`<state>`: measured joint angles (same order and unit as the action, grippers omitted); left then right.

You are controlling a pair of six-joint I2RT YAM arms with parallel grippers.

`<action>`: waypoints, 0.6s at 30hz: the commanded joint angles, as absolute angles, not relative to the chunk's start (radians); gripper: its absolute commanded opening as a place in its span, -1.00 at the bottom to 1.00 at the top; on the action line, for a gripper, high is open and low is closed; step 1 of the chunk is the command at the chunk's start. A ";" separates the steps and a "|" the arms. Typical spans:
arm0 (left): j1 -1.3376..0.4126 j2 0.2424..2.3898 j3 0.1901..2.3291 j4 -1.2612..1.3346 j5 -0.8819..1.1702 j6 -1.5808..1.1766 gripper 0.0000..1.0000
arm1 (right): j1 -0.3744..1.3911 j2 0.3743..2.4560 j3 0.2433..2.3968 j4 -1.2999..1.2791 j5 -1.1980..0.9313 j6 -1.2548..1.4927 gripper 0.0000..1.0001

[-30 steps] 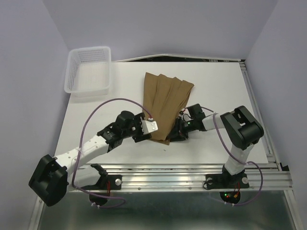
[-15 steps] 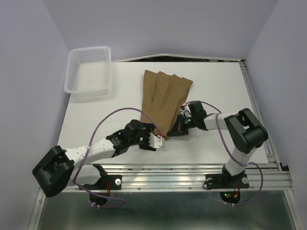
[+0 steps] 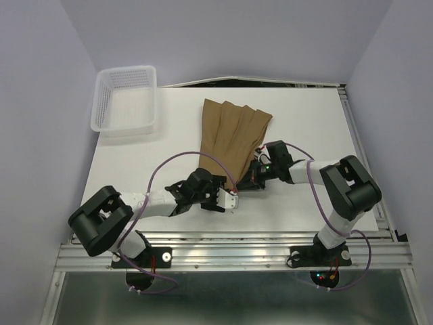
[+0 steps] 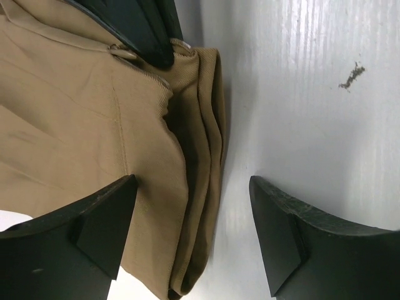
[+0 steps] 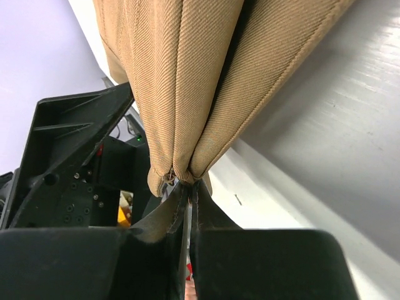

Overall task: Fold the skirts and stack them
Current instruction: Fold the skirt

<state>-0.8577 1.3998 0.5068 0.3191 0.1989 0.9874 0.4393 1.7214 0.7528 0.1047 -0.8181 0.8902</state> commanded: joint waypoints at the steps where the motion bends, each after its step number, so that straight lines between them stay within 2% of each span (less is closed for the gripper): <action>1: -0.867 1.408 0.540 0.356 0.192 1.005 0.65 | 0.433 1.675 0.804 0.120 -0.865 0.940 -0.99; 7: -0.865 1.445 0.541 0.362 0.176 0.999 0.54 | 0.411 1.671 0.781 0.176 -0.899 1.070 -0.99; 15: -0.865 1.474 0.545 0.431 0.100 0.942 0.56 | 0.391 1.657 0.733 0.267 -0.919 1.236 -0.99; 18: -0.864 1.489 0.551 0.462 0.069 0.916 0.50 | 0.391 1.646 0.712 0.307 -0.925 1.279 -0.99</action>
